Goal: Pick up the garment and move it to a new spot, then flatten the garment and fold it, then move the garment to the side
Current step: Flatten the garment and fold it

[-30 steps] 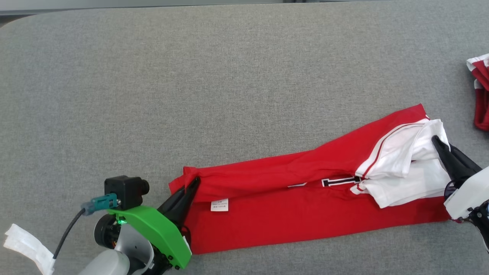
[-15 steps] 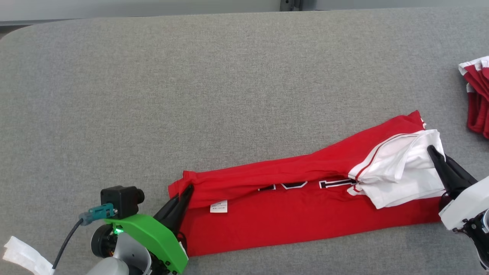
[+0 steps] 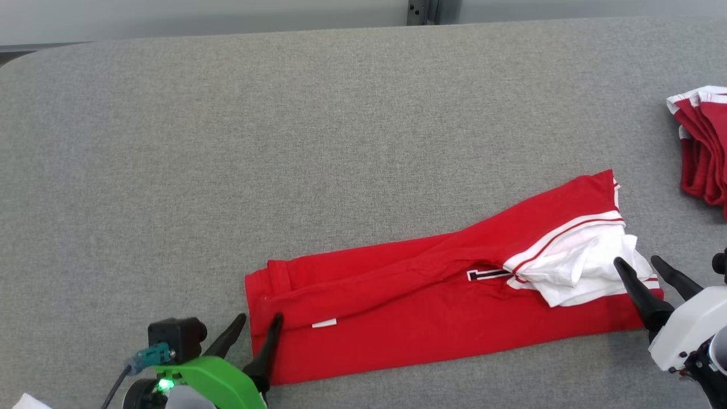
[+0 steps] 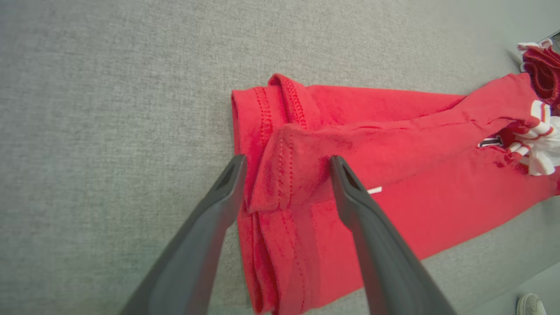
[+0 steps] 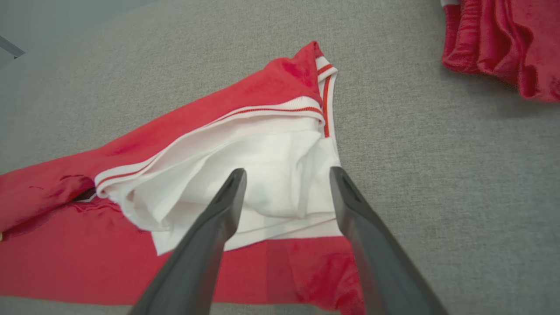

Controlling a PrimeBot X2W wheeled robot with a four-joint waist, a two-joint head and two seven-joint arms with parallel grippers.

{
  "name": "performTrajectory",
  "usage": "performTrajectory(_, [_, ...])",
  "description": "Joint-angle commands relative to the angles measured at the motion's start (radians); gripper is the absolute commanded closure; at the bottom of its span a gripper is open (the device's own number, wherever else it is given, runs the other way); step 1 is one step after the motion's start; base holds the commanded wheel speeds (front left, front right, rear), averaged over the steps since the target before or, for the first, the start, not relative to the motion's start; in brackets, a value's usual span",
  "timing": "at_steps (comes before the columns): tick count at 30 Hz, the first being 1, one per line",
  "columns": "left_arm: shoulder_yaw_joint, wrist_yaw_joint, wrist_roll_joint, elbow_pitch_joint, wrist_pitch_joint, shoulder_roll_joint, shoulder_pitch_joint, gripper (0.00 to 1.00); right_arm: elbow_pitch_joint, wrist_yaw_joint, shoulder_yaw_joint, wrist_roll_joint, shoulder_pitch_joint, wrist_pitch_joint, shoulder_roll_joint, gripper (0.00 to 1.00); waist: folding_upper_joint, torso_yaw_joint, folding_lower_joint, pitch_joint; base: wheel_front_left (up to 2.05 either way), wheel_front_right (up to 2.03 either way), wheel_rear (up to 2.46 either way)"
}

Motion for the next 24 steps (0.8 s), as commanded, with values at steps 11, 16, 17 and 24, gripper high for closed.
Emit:
performTrajectory(11, [0.175,0.142,0.167,0.047,-0.257,-0.035,0.150,0.00,-0.031,0.000,-0.144,-0.059,-0.020,0.102,0.001,0.00,-0.0001,0.004,0.0000,-0.046,0.00,0.00,0.00])
performTrajectory(16, [0.312,0.098,0.299,0.034,-0.257,-0.164,0.193,0.00,0.050,0.000,-0.128,-0.122,-0.101,0.168,0.052,0.00,-0.0001,0.028,0.0000,-0.031,0.00,0.00,0.00])
performTrajectory(17, [0.329,0.079,0.324,0.039,-0.257,-0.188,0.194,0.00,0.072,0.000,-0.117,-0.141,-0.116,0.178,0.053,0.00,-0.0001,0.034,0.0000,-0.026,0.00,0.00,0.00])
performTrajectory(24, [0.453,-0.032,0.449,0.084,-0.257,-0.317,0.214,0.00,0.240,0.000,-0.070,-0.220,-0.179,0.199,0.052,0.00,-0.0001,0.072,0.0000,-0.006,0.00,0.00,0.00])
